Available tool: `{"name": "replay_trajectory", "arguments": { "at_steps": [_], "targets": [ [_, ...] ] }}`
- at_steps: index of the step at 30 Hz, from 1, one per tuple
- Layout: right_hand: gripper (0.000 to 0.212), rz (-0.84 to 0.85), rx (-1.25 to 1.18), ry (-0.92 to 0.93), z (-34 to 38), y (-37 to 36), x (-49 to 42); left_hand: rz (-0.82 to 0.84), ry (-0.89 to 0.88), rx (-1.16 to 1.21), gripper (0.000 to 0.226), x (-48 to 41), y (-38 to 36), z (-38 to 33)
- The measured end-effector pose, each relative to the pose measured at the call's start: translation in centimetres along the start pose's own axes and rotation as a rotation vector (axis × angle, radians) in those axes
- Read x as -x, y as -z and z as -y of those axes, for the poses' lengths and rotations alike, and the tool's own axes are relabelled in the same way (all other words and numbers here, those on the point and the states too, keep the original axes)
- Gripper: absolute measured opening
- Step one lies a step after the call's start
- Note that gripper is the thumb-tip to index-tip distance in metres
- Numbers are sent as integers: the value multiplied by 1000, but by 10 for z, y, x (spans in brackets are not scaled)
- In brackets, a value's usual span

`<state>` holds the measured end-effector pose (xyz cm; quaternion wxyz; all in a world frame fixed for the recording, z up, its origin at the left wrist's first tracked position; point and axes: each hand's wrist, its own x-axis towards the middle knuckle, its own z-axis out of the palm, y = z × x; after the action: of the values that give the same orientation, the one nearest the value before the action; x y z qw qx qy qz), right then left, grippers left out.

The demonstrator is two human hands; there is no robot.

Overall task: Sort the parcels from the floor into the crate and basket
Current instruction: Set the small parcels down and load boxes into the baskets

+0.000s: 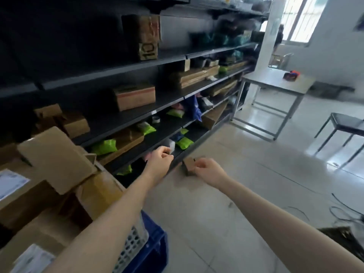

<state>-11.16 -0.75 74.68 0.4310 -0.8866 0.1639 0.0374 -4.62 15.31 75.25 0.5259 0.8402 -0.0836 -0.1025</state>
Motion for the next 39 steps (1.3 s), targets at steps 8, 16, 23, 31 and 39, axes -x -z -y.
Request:
{"name": "replay_trajectory", "arguments": {
  "at_steps": [8, 16, 23, 31, 39],
  "targets": [
    [18, -48, -249, -238, -103, 115, -98, 156, 148, -17, 42, -111, -126, -31],
    [15, -27, -297, -348, -171, 142, -298, 214, 203, -40, 11, -307, -199, 9],
    [7, 15, -196, -466, -246, 124, -518, 231, 358, -83, 13, -511, -268, 78],
    [10, 161, -104, -560, -330, 79, -657, 209, 576, -94, 8, -624, -330, 187],
    [24, 349, -88, -424, -492, -103, -832, 10, 686, 60, 22, -733, -458, 441]
  ]
}}
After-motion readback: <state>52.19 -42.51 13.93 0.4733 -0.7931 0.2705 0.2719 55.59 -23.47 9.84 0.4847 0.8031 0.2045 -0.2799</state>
